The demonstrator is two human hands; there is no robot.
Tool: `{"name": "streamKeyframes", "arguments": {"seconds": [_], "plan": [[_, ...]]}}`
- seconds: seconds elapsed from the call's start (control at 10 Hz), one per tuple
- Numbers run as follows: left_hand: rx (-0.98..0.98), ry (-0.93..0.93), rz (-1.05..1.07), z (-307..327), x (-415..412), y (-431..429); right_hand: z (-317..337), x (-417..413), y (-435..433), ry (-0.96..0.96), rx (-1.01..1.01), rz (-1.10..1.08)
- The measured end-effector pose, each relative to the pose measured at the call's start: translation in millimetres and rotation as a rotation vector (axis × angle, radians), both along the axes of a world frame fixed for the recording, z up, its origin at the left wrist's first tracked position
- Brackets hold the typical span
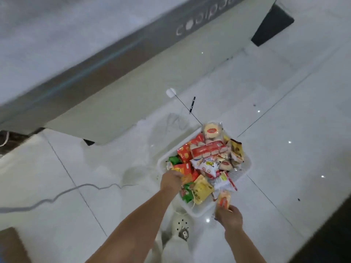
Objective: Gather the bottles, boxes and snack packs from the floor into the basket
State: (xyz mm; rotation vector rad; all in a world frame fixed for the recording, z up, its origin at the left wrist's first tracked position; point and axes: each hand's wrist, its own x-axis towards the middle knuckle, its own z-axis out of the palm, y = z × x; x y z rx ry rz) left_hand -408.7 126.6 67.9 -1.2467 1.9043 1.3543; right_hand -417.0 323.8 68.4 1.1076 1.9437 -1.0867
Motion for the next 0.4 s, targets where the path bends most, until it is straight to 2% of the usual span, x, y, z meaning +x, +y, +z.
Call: {"name": "streamKeyframes", "arguments": {"seconds": [0.2,0.3,0.4], "plan": [[0.035,0.041,-0.146,-135,-9,30,-141,12,-11,0.066,-0.172,0.022],[0.134,-0.004,-0.385,-152,3,34,-172,20,-7,0.016,-0.096,0.083],[-0.048,-0.085,-0.701,-127,19,31,-130,36,0,-0.024,0.065,0.182]]}}
